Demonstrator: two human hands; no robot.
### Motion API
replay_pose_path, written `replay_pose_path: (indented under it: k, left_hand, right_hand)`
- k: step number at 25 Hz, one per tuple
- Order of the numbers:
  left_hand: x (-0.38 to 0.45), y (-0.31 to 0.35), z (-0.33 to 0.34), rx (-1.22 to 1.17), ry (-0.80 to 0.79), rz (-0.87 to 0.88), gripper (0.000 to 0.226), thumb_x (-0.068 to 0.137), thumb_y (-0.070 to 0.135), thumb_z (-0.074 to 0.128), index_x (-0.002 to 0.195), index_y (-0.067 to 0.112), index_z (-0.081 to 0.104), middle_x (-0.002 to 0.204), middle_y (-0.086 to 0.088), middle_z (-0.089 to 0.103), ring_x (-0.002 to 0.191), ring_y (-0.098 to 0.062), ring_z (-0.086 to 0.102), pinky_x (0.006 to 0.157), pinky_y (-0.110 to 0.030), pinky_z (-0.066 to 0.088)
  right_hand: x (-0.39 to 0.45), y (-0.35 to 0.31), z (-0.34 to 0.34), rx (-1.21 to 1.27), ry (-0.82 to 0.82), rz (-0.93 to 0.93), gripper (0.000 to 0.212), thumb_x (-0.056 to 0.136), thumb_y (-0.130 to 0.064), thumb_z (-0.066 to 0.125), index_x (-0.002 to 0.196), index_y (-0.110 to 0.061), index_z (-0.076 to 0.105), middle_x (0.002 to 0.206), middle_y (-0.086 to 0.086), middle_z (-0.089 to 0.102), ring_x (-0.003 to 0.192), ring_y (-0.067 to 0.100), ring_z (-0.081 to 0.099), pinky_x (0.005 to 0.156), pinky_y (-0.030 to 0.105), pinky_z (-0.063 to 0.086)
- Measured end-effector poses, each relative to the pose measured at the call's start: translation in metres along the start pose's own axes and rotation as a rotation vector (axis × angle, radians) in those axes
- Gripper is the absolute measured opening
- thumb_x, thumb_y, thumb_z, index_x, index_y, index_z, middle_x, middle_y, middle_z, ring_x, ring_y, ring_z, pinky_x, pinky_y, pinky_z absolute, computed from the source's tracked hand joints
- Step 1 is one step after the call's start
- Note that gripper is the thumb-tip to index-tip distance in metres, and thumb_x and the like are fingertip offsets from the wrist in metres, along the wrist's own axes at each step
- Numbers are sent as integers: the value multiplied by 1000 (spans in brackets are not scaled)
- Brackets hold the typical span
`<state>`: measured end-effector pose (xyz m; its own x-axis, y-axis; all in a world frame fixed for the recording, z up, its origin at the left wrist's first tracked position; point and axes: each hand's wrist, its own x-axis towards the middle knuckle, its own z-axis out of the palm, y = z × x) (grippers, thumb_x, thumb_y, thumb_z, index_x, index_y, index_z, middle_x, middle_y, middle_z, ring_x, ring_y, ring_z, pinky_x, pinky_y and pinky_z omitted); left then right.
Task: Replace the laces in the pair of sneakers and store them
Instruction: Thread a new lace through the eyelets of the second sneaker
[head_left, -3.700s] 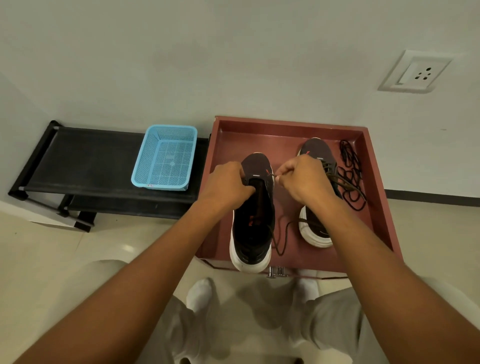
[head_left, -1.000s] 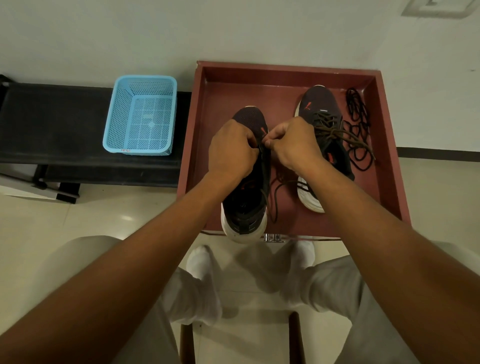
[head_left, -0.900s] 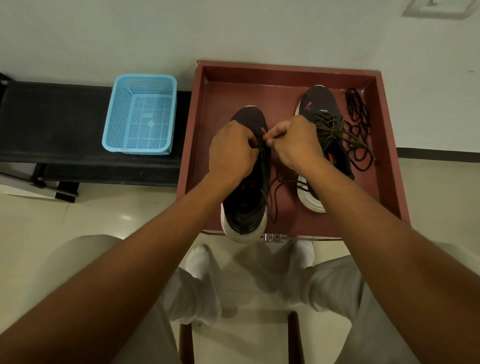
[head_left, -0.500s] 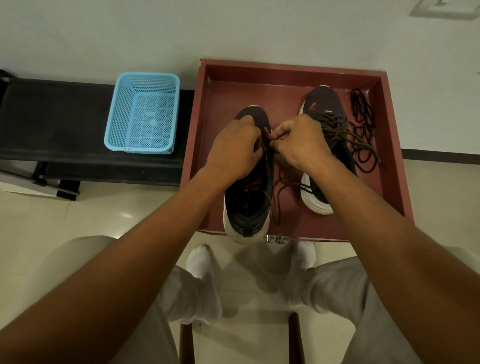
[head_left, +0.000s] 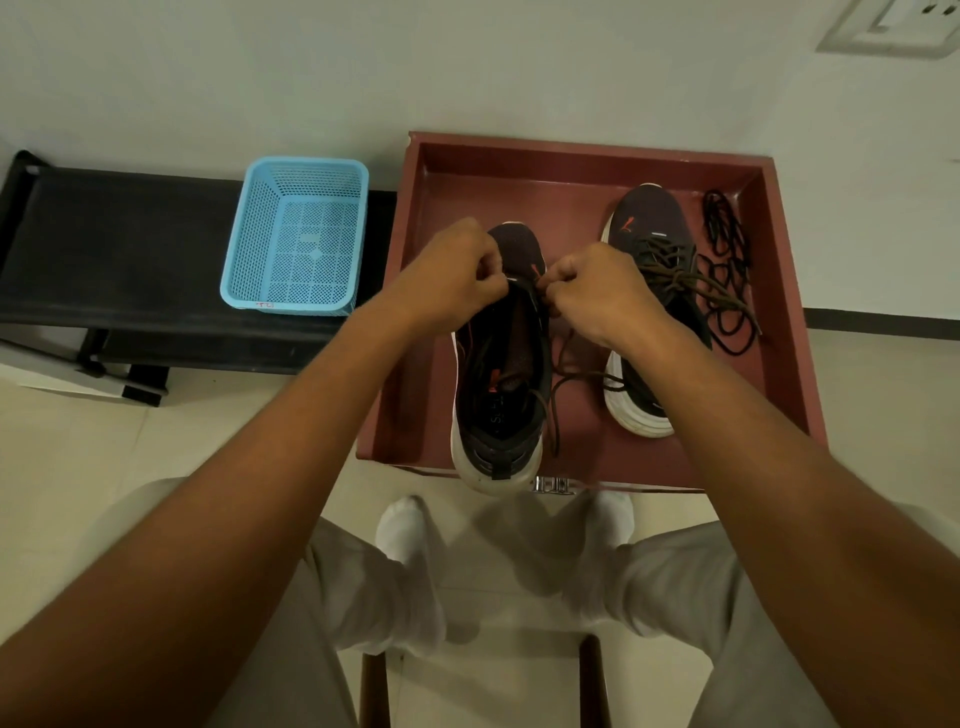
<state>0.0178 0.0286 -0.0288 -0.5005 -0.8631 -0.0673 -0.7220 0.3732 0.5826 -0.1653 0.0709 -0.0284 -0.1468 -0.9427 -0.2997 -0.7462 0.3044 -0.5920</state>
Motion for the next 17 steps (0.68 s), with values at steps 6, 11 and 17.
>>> replay_pose_path:
  k: [6, 11, 17]
  left_hand:
    - [-7, -3, -50, -39, 81, -69, 23, 93, 14, 65, 70, 15, 65, 74, -5, 68, 67, -14, 65, 58, -18, 46]
    - [-10, -17, -61, -537, 236, -264, 15, 100, 12, 59, 93, 0, 67, 101, -13, 72, 94, -21, 75, 82, -30, 63]
    - [4, 17, -19, -1384, 78, -342, 12, 105, 11, 39, 97, 7, 48, 92, -16, 76, 98, -35, 74, 98, -53, 56]
  right_hand:
    - [-2, -2, 0, -35, 6, -33, 28, 99, -14, 53, 99, -8, 80, 101, 10, 77, 91, 25, 71, 79, 35, 58]
    - [-10, -12, -7, 0, -35, -31, 30, 99, -33, 64, 92, -8, 78, 90, 11, 75, 84, 24, 70, 74, 33, 55]
    - [-28, -24, -3, -96, 85, -80, 28, 82, -26, 82, 91, -1, 75, 88, 15, 73, 82, 29, 69, 79, 45, 59]
